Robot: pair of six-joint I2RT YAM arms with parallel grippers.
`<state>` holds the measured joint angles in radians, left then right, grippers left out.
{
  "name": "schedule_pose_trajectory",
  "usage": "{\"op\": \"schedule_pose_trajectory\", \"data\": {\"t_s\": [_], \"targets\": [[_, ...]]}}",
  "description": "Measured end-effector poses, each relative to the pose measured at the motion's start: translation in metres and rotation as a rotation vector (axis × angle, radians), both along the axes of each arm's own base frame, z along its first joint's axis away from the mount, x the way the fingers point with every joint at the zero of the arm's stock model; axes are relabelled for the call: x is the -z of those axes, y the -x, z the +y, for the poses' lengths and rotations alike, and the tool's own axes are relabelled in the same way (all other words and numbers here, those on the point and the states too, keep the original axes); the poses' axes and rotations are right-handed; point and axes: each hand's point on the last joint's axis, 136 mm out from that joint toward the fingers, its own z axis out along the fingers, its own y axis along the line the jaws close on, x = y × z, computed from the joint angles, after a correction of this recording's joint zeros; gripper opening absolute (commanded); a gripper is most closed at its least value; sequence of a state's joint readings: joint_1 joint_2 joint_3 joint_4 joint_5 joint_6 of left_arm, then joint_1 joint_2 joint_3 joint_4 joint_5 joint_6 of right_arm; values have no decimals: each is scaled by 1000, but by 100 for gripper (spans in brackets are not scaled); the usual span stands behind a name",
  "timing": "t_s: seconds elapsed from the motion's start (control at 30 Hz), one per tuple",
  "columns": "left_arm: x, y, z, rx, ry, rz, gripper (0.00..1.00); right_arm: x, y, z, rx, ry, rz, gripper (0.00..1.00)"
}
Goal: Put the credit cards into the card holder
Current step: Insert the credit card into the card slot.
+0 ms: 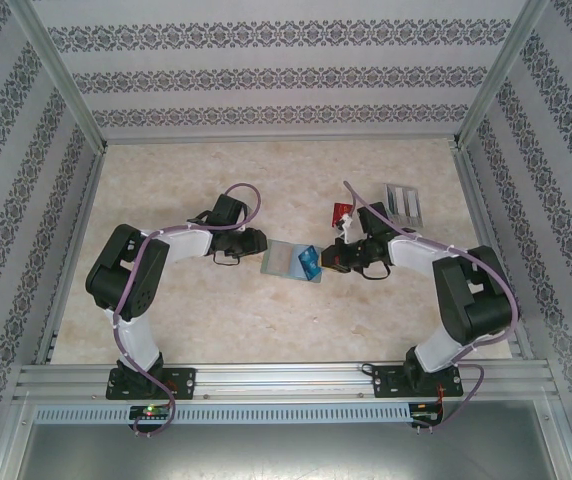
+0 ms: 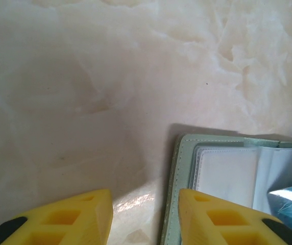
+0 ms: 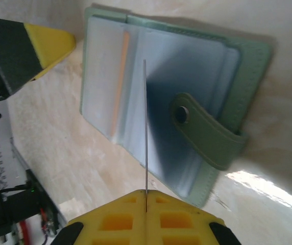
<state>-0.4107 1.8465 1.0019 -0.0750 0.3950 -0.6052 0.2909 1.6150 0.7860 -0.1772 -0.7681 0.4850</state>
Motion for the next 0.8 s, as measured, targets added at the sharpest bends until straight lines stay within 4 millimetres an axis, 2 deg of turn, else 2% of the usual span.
{"op": "schedule_pose_trajectory", "data": {"t_s": [0.23, 0.5, 0.8], "targets": [[1, -1, -1, 9, -1, -7, 30, 1, -5, 11, -10, -72, 16, 0], [2, -1, -5, 22, 0, -19, 26, 13, -9, 17, -11, -115, 51, 0], [5, -2, -6, 30, 1, -23, 12, 22, -13, 21, 12, -143, 98, 0]]}}
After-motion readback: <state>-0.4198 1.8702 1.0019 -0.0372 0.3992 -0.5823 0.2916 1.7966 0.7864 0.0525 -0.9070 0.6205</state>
